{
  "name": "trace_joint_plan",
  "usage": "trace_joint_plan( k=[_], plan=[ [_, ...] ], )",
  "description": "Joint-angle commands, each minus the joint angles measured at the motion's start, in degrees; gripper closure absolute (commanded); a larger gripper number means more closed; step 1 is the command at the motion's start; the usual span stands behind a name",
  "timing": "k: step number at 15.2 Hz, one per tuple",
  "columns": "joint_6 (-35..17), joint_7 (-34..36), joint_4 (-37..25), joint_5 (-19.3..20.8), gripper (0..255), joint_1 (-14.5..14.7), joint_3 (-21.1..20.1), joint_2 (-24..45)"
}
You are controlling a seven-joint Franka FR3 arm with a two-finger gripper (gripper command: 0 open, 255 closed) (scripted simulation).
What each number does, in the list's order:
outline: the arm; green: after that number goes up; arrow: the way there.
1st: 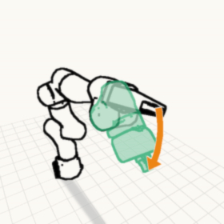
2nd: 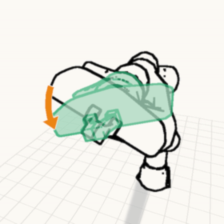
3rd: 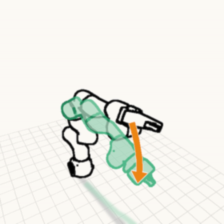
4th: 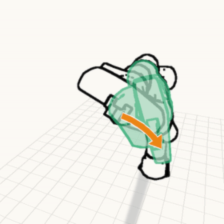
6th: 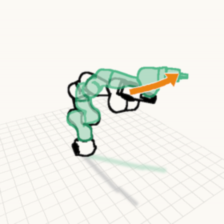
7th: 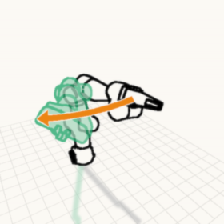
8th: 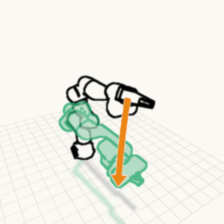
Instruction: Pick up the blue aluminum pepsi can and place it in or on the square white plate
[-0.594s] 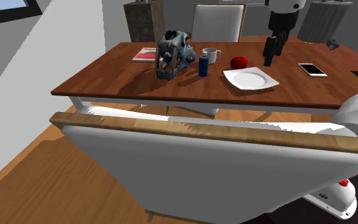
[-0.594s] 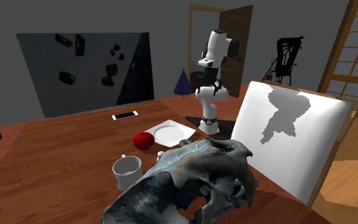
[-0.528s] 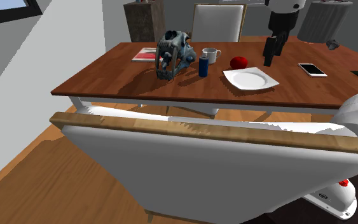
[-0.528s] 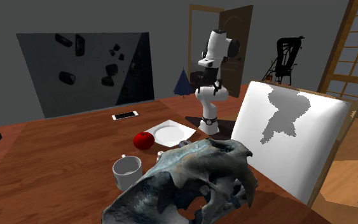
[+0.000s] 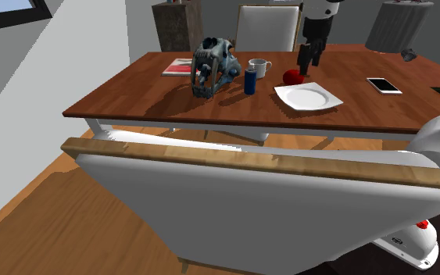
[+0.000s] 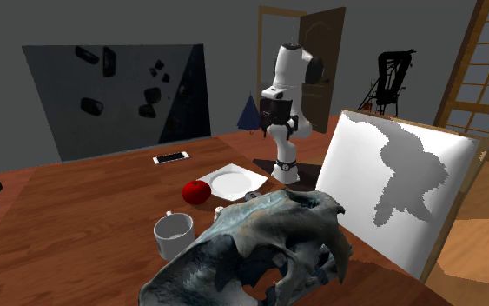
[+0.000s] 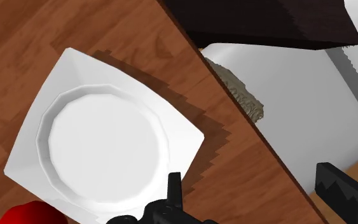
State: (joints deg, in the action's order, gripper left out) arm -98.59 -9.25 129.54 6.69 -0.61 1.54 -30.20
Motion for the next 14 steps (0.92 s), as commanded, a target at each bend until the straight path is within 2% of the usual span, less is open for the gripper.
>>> trace_joint_plan(
  k=[1,8,14],
  plan=[
    [-1.9,-0.6,-2.5,-0.3,0,0.1,0.5,4.2],
    [-5.6,-3.5,-14.9,-2.0,0,0.0,2.2,20.0],
    [-5.8,-6.2,-28.8,-4.3,0,-0.4,3.0,33.9]
  ],
)
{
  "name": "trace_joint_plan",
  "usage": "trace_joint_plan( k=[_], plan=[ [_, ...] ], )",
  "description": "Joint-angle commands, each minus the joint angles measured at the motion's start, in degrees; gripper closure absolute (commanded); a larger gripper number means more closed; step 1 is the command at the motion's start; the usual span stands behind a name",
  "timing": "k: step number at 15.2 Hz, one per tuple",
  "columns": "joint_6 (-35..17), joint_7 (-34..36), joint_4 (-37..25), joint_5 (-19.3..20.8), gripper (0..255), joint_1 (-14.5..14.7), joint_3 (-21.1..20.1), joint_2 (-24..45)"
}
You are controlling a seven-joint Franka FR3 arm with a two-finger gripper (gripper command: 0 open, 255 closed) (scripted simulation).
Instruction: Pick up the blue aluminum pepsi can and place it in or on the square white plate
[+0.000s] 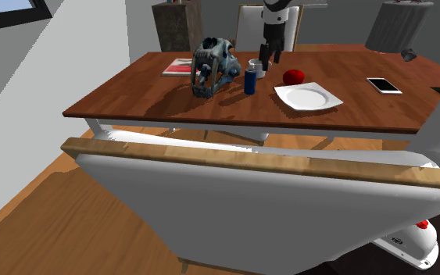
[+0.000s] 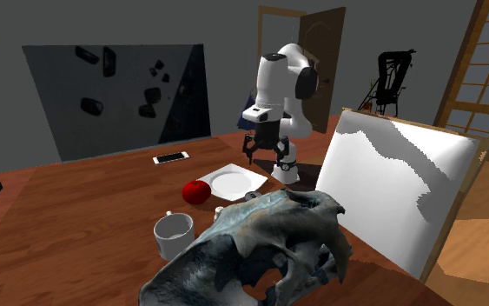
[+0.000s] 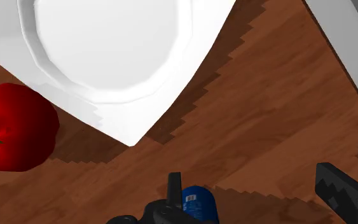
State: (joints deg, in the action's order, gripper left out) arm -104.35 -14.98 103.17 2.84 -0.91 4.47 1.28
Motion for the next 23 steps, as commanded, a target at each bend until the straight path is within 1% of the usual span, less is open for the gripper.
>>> trace_joint_plan(
  k=[1,5,9,17,23],
  plan=[
    [0.2,-0.9,-5.1,-0.9,0,-0.2,0.2,4.8],
    [2.3,-2.5,-17.2,-2.6,0,-1.0,0.2,14.9],
    [6.1,-3.7,-31.7,-4.1,0,-1.9,0.0,25.5],
    [0.1,-3.7,-25.6,-4.1,0,-1.9,-0.1,25.3],
    [0.2,-3.7,-25.6,-4.1,0,-1.9,-0.1,25.4]
  ],
)
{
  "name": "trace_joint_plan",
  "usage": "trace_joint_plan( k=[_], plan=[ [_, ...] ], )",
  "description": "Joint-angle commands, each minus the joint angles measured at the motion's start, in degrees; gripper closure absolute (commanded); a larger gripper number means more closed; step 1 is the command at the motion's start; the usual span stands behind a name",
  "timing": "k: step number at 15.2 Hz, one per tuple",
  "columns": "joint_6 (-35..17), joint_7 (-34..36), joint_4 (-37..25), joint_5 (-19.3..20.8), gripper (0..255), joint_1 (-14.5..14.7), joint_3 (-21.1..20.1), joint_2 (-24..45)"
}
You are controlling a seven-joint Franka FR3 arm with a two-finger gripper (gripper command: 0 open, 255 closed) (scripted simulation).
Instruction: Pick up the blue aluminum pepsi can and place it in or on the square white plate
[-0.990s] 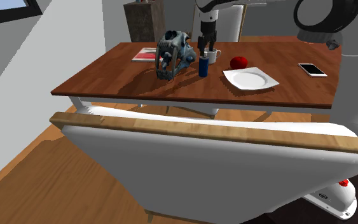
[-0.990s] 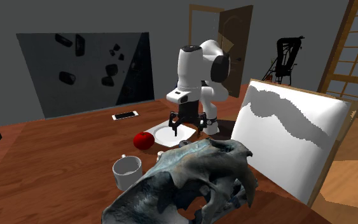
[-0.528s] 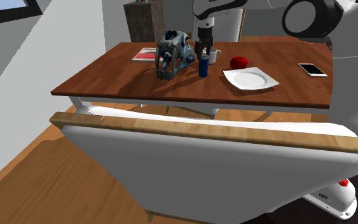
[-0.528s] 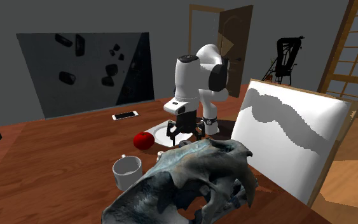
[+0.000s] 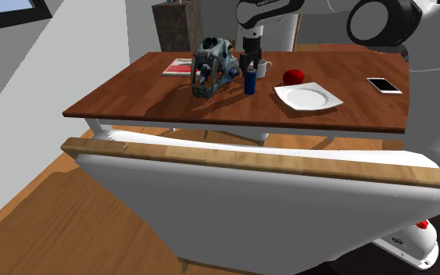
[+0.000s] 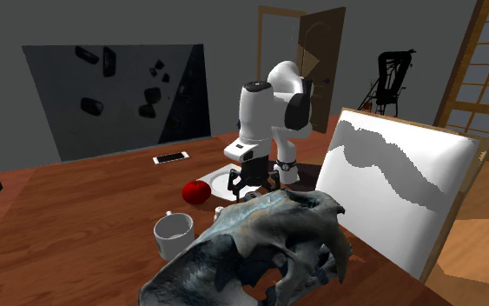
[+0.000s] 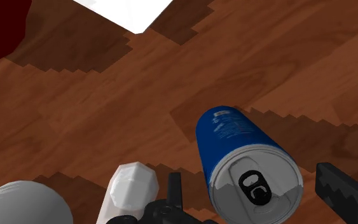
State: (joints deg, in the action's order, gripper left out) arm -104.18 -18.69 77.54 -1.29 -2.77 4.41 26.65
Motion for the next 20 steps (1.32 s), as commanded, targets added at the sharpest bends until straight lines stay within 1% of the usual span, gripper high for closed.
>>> trace_joint_plan(
  k=[1,2,11,20],
  plan=[
    [0.0,0.0,0.0,0.0,0,0.0,0.0,0.0],
    [0.0,0.0,0.0,0.0,255,0.0,0.0,0.0],
    [0.0,0.0,0.0,0.0,255,0.0,0.0,0.0],
    [7.1,0.0,-7.4,0.0,255,-0.1,0.0,0.3]
  ],
)
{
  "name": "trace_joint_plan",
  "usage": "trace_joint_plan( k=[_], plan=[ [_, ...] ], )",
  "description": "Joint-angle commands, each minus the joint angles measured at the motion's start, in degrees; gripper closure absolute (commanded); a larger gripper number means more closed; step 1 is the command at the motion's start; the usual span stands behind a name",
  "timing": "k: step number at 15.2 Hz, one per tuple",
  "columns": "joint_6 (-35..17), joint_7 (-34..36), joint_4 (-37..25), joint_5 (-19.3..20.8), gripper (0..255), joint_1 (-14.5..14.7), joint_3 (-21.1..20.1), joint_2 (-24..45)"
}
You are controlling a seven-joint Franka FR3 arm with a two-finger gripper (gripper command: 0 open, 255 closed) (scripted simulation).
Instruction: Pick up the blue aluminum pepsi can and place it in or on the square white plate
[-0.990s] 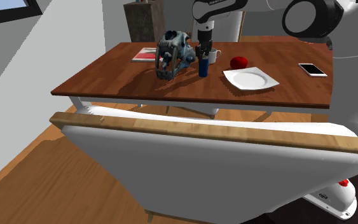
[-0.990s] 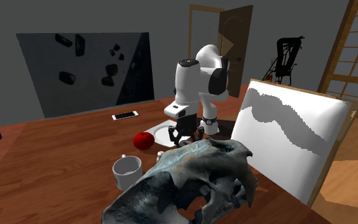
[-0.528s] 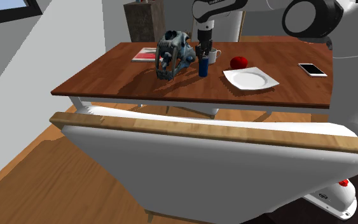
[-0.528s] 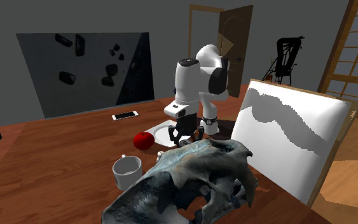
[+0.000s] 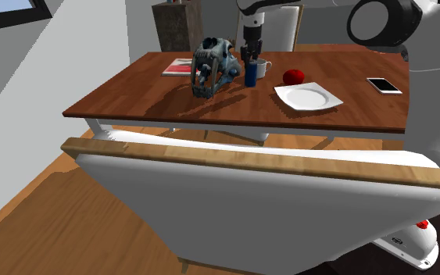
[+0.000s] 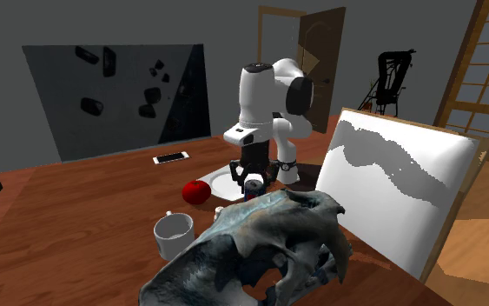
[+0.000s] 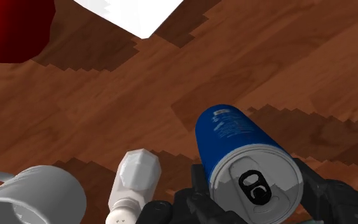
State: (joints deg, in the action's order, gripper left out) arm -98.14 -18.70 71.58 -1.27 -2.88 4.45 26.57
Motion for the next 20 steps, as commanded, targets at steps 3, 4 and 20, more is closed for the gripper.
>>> trace_joint_plan(
  k=[3,4,20],
  plan=[
    [3.6,0.0,-4.5,-0.1,255,-0.1,0.0,0.8],
    [4.5,0.0,-5.6,-0.1,255,-0.1,0.0,1.0],
    [2.4,-7.0,17.5,1.2,255,-4.0,2.7,-20.0]
  ],
)
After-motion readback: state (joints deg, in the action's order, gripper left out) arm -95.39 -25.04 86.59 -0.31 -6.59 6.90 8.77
